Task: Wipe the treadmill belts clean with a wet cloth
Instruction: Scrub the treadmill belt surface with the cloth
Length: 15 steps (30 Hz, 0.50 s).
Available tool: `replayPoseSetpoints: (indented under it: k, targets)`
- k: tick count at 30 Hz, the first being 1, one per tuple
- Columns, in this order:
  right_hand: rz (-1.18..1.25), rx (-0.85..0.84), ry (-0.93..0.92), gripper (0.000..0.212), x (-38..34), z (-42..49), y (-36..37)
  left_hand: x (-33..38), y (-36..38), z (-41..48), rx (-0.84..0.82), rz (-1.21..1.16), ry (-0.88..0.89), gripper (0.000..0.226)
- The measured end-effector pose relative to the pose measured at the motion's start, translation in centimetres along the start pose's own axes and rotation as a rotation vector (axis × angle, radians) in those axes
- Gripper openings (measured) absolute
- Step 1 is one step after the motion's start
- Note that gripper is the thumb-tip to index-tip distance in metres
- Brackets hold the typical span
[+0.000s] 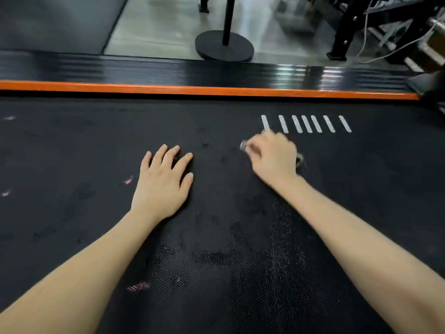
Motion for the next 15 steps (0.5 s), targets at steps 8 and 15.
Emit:
replayPoseSetpoints:
  k: [8, 15]
  targets:
    - [0.14, -0.125, -0.554, 0.02, -1.1, -7.5, -2.0, -0.2, 0.0, -0.1, -0.018, -0.013, 0.001, 0.058]
    - [-0.049, 0.004, 0.22, 0.024, 0.2, 5.9, 2.0, -0.1, 0.0, 0.0, -0.006, -0.014, -0.017, 0.059]
Point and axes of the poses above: each hand's wrist, its own z-axis towards the middle knuckle, its own y-axis out of the palm, x = y × z, the point moved 3 cm from there along z, towards the middle knuckle, and after that the axes turned 12 degrees about y, right-handed, at the moved point
